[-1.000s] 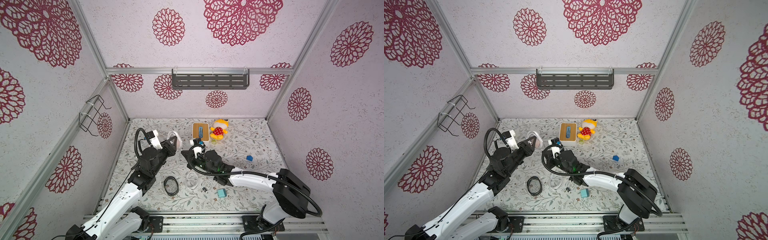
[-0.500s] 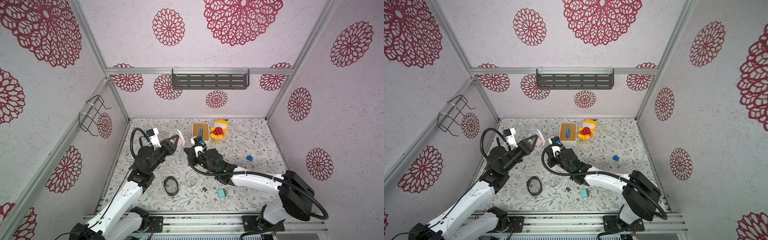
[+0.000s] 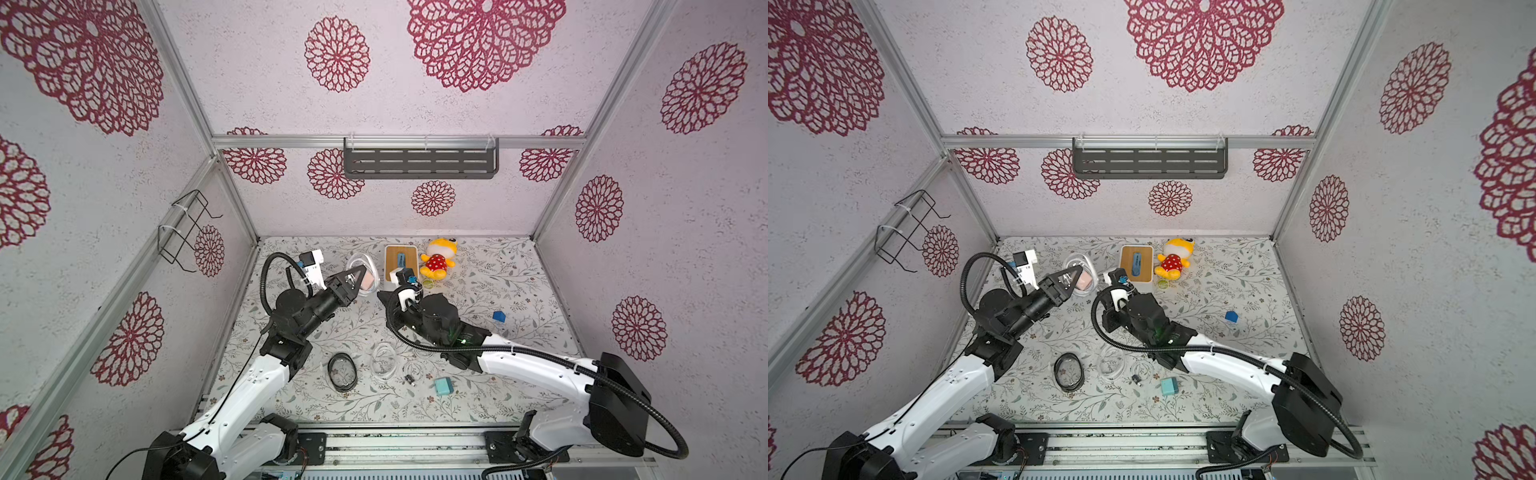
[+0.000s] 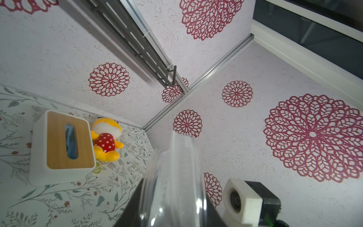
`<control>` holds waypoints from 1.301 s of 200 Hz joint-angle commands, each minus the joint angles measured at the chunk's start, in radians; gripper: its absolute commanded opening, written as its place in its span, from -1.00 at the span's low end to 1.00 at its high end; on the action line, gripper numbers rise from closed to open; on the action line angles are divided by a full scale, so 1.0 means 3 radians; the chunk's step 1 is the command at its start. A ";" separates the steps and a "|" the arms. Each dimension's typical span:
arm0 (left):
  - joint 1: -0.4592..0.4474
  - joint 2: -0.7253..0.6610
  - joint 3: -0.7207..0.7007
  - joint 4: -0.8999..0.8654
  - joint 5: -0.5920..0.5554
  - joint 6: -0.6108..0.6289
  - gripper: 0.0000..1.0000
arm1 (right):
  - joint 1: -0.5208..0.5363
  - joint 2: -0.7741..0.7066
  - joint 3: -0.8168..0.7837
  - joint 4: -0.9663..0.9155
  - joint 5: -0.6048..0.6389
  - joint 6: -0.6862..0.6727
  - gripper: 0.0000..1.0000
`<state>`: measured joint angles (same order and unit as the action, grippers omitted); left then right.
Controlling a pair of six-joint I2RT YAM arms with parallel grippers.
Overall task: Pack away charging kits
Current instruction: Zip the zipper on the storage bag.
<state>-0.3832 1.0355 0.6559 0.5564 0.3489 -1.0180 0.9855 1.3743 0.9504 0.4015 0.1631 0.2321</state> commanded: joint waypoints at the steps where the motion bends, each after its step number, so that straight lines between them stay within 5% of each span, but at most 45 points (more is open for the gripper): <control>1: 0.0024 -0.0134 -0.0080 0.0474 0.0220 -0.0203 -1.00 | -0.0062 -0.0303 0.0017 0.0090 0.0271 -0.0157 -1.00; 89: -0.0049 -0.0607 -0.0233 0.0900 0.0295 -0.0339 -1.00 | 0.0393 -0.0490 0.0515 -0.0240 0.0149 -0.0738 -1.00; 113: -0.0049 -0.0810 -0.0319 0.0893 0.0203 -0.0355 -0.60 | 0.0507 -0.0402 0.0742 -0.0370 0.0191 -0.0856 -1.00; 196: -0.0061 -0.0997 -0.0238 0.0727 0.0217 -0.0314 0.12 | 0.0956 -0.0095 0.1184 -0.0474 0.0271 -0.1086 -1.00; 260: -0.0058 -0.1010 -0.0133 0.0416 0.0064 -0.0263 -0.32 | 0.1076 -0.0080 0.1013 -0.0354 0.0259 -0.1050 -1.00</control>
<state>-0.3946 0.7376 0.5797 0.7464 0.3756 -1.1103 1.2804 1.3602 1.2644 0.2222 0.2451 -0.0647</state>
